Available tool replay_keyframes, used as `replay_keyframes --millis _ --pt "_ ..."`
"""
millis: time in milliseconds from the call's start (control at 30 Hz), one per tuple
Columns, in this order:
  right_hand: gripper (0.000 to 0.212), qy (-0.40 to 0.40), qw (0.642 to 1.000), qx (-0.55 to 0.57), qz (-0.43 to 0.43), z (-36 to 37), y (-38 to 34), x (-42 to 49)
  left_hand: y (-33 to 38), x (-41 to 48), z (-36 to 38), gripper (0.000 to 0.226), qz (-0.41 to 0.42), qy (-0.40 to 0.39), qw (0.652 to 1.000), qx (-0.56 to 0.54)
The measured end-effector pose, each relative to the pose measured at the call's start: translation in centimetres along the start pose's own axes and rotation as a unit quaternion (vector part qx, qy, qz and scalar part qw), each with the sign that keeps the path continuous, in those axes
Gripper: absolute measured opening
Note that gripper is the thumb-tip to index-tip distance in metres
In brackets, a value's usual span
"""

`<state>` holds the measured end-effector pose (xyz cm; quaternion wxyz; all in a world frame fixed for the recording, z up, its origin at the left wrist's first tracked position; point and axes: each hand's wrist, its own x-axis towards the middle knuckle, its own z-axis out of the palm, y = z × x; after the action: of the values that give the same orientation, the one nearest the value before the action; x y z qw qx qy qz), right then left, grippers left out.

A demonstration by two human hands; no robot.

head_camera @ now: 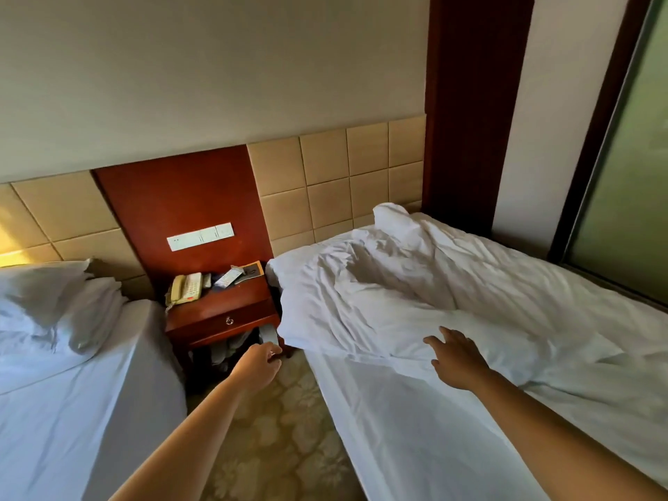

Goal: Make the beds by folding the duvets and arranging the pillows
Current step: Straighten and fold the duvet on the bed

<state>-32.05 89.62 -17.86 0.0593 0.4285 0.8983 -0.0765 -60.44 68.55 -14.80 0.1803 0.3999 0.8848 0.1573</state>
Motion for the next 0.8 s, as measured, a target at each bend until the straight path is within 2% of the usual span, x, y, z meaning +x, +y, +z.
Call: replay_keyframes --millis 167,333,433,600,700,800 --pt "0.056 -0.049 0.998 -0.03 0.022 -0.6 1.4 9.1 -0.8 10.2 -0.7 0.036 0.006 -0.003 1.0 -0.008" --pt "0.06 -0.007 0.999 -0.038 0.013 -5.1 0.6 21.4 -2.3 19.8 -2.3 0.04 -0.016 -0.033 0.999 0.018" --pt "0.06 0.029 0.999 -0.031 -0.007 -6.4 -1.7 27.8 -3.4 25.2 -3.6 0.039 -0.038 -0.018 0.999 0.018" --pt "0.056 0.02 0.999 -0.012 -0.04 -5.1 -4.5 34.7 -5.2 33.9 -3.8 0.043 -0.025 -0.052 0.998 0.035" --pt "0.058 0.008 1.0 -0.004 -0.009 -3.2 -4.7 36.9 -5.9 39.7 -3.5 0.042 0.003 -0.075 0.996 0.039" --pt "0.061 -0.022 0.998 -0.005 0.06 -1.5 -4.1 38.5 -6.2 45.6 -3.3 0.044 0.043 -0.099 0.993 0.052"
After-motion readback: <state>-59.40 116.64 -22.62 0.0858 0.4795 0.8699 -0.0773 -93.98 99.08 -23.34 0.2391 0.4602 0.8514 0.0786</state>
